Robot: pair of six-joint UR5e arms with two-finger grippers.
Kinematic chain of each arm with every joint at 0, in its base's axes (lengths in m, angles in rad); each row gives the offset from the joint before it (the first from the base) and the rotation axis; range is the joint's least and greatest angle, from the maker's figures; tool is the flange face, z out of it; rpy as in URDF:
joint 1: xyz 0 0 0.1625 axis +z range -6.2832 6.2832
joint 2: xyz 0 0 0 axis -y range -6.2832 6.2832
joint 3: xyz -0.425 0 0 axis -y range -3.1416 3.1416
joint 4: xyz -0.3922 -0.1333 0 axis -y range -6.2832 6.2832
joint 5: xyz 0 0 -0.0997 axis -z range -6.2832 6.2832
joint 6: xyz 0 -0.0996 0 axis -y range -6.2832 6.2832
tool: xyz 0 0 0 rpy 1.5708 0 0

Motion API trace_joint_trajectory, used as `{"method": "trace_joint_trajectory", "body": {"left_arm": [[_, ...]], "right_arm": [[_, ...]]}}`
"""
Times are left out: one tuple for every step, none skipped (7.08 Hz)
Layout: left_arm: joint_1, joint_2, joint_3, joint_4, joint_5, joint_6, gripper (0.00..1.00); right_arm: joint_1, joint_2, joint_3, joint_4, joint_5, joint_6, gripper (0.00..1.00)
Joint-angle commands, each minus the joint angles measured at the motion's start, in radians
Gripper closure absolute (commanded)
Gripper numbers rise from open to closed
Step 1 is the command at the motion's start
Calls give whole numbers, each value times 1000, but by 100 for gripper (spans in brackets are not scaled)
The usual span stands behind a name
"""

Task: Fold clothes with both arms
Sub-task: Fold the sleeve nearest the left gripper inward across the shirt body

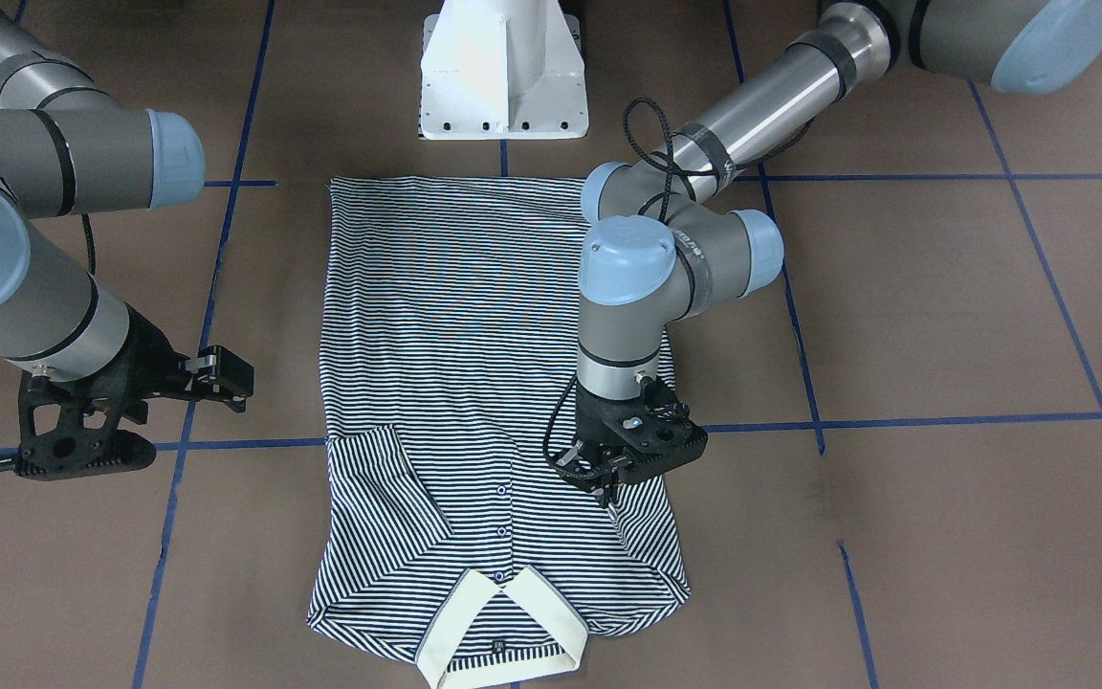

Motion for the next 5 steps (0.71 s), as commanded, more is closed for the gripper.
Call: {"method": "trace_joint_trajectory", "body": {"left_arm": [[17, -14, 23, -83, 11, -8, 0], [18, -16, 17, -112, 5, -6, 0], [18, -9, -21, -123, -1, 0, 0], [18, 32, -91, -111, -54, 10, 0], [16, 152, -268, -76, -114, 47, 0]], "right_arm": [[-1, 0, 1, 2, 0, 7, 0], [-1, 0, 1, 0, 0, 7, 0], [1, -5, 2, 2, 0, 7, 0], [1, -20, 22, 26, 0, 33, 0], [-34, -112, 99, 126, -6, 165, 0]]}}
